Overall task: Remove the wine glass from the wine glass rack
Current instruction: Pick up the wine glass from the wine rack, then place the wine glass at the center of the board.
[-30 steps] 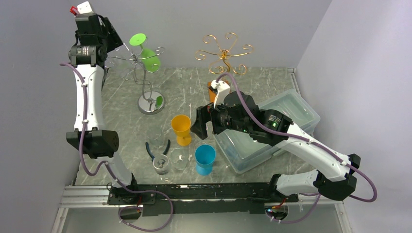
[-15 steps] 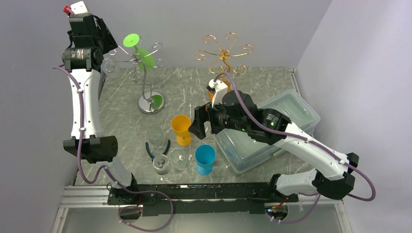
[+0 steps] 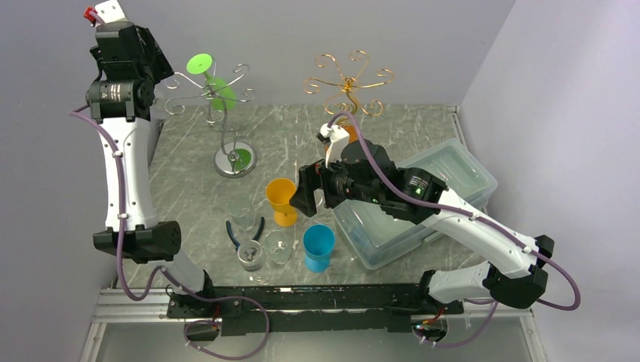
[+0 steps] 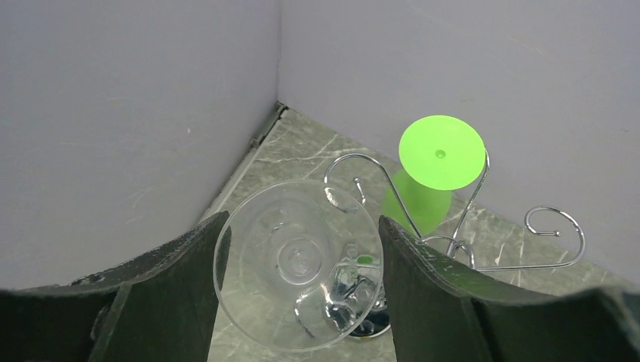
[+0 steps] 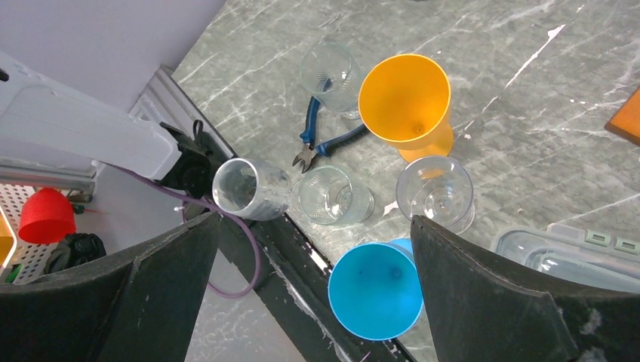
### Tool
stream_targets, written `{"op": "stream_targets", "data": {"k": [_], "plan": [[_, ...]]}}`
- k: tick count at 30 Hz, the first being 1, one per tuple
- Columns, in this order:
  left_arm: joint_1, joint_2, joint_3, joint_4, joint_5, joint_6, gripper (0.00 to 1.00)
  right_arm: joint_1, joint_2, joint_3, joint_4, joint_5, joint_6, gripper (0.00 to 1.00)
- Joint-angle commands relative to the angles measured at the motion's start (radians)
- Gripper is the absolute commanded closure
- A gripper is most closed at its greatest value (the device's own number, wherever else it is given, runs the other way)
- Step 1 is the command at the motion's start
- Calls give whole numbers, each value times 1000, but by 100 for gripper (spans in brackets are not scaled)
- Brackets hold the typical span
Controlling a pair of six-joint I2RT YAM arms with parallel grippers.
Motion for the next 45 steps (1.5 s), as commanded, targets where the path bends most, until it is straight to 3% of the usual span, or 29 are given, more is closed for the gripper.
{"op": "stream_targets", "data": {"k": [1, 17, 31, 45], "plan": [[-3, -76, -16, 63, -46, 17, 70, -2, 2, 45, 53, -10, -3, 0], [-4, -204, -42, -88, -57, -9, 71, -7, 8, 63, 97, -42, -9, 0], [-2, -375, -231, -249, 238, -131, 72, -43, 75, 145, 191, -133, 8, 0], [-6, -499, -377, -225, 655, -284, 74, -100, 104, 91, 331, -226, 108, 0]]}}
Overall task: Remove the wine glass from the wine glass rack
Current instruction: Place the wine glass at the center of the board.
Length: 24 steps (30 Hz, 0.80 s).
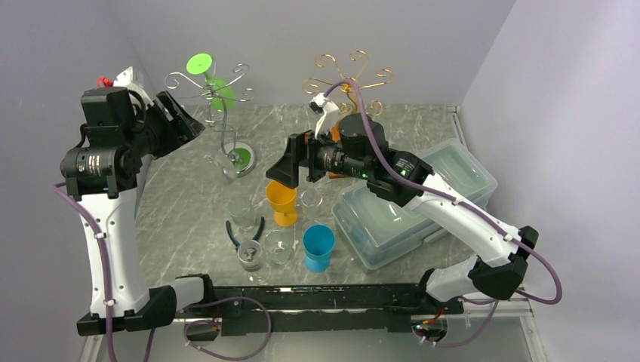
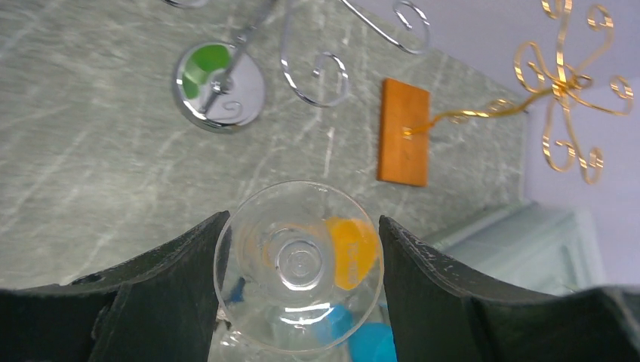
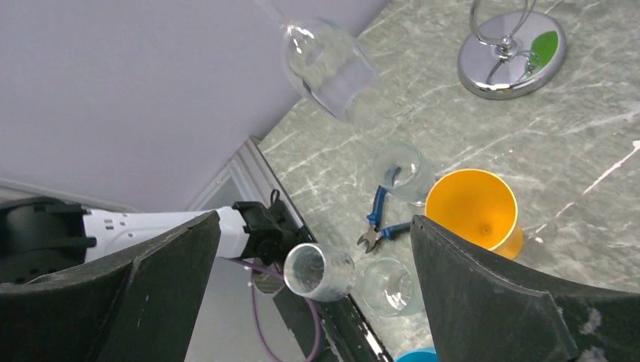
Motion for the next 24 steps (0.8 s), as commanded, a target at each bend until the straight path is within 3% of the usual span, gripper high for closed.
{"op": "stream_targets", "data": {"k": [1, 10, 24], "plan": [[-9, -52, -13, 83, 193, -92, 74, -22, -25, -33, 120, -47, 62, 0], [-31, -67, -133, 294, 483, -310, 75, -39, -140, -167, 218, 31, 165, 0], [-105, -28, -256, 709, 635, -642, 76, -40, -413, -484, 475, 227, 367, 0]]}}
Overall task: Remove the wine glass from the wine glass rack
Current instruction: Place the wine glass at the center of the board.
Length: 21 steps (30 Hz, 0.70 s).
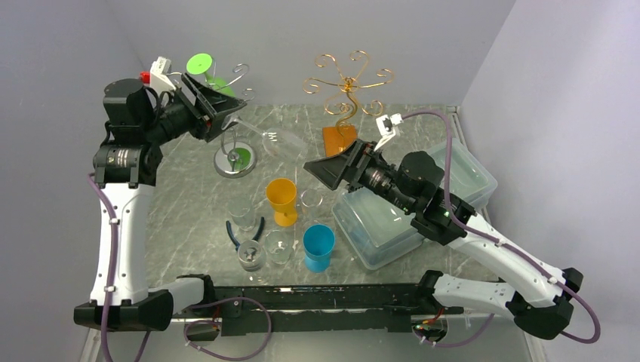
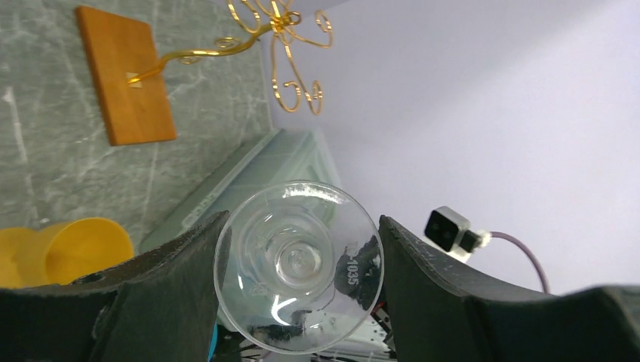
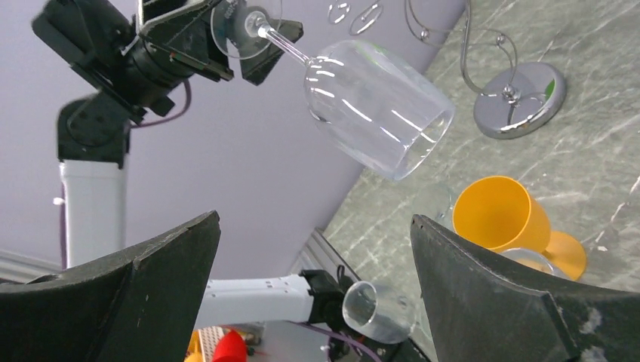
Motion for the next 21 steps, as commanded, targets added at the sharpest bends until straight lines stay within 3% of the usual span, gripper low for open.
{"op": "stream_targets", "data": {"k": [1, 14, 21], "plan": [[-38, 9, -13, 227, 86, -150, 76, -3, -23, -43, 142, 68, 71, 1], [-104, 32, -65, 401, 124, -284, 76, -3, -52, -108, 318, 143, 114, 14], [-122, 12, -154, 530, 125, -376, 77, -3, -48, -127, 408, 137, 135, 27]]}}
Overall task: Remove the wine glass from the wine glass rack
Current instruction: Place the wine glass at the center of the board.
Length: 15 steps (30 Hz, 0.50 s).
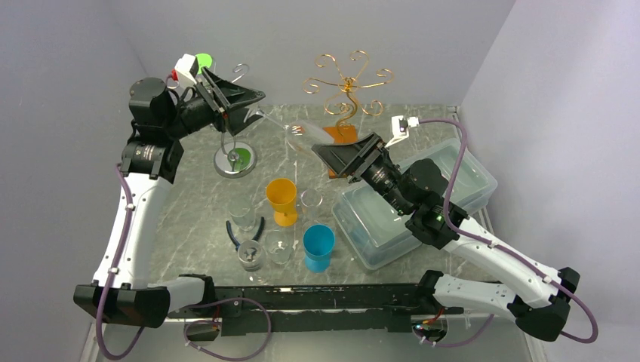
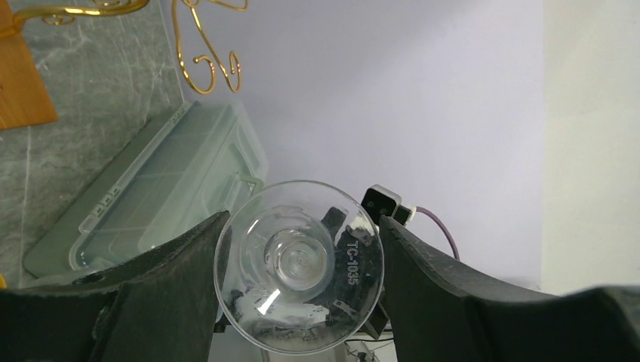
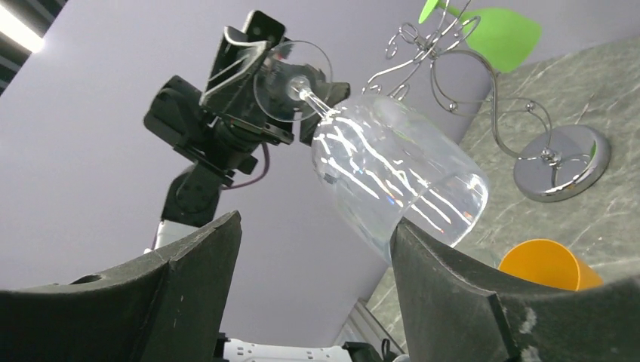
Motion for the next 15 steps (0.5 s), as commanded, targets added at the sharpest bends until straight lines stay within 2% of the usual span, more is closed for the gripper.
{"op": "stream_targets", "data": {"k": [1, 7, 10, 15], "plan": [[-15, -26, -36, 161, 27, -101, 77, -3, -13, -8, 134, 12, 27, 28], [-35, -41, -92, 253, 8, -164, 78, -3, 8, -17, 195, 5, 57, 39], [-50, -44, -116, 281, 2, -181, 79, -3, 13, -20, 223, 10, 63, 47], [-64, -54, -158, 343, -8, -217, 79, -4, 18, -22, 246, 15, 69, 72]]}}
